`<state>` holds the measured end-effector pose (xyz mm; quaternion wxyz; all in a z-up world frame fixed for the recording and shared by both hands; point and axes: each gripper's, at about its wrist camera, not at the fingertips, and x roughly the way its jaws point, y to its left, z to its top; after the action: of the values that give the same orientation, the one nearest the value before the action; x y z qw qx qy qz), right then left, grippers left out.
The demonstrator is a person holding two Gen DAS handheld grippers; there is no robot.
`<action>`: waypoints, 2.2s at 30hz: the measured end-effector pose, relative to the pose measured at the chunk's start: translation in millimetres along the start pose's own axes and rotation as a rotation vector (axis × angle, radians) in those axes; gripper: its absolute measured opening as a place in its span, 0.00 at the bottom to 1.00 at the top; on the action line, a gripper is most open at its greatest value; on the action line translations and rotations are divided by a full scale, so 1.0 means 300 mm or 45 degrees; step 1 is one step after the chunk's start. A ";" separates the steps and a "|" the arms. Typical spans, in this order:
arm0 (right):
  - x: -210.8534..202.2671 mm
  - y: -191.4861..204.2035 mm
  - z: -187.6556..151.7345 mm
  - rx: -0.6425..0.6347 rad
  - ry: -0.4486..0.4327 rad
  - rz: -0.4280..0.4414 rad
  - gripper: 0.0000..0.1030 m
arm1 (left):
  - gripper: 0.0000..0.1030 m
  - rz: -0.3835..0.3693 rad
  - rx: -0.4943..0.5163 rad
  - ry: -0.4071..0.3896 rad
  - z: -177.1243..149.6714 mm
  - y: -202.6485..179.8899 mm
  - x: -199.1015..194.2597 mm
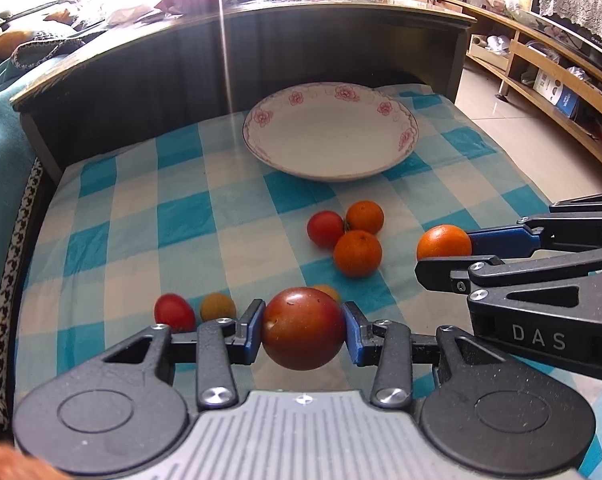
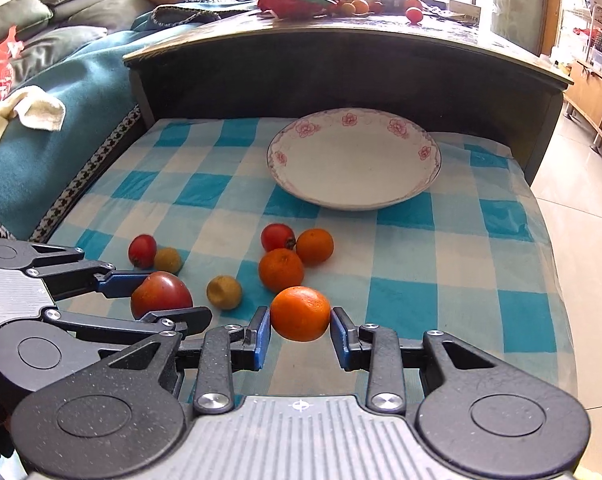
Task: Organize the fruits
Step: 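Carry the plum in the left tool while the right tool carries the tangerine over the white bowl, then open the left tool to drop the plum in the bowl while the right tool releases the tangerine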
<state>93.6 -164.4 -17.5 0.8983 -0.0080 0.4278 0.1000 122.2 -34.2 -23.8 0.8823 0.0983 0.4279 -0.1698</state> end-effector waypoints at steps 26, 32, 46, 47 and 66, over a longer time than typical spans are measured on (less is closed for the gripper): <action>0.169 -0.161 0.250 0.019 -0.123 -0.060 0.26 | 0.49 0.016 0.110 -0.055 0.286 -0.010 0.221; 0.228 -0.219 0.295 0.039 -0.122 -0.076 0.26 | 0.48 0.024 0.102 -0.073 0.351 0.002 0.253; 0.289 -0.259 0.309 0.054 -0.096 -0.053 0.28 | 0.49 0.030 0.106 -0.079 0.365 0.004 0.319; 0.292 -0.261 0.310 0.056 -0.094 -0.056 0.28 | 0.49 0.030 0.106 -0.081 0.365 0.005 0.320; 0.300 -0.274 0.310 0.071 -0.092 -0.056 0.36 | 0.54 0.022 0.107 -0.085 0.366 0.009 0.322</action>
<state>235.7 -220.1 -33.7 0.9151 0.0114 0.3973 0.0684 258.1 -87.6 -32.2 0.8927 0.1333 0.3898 -0.1830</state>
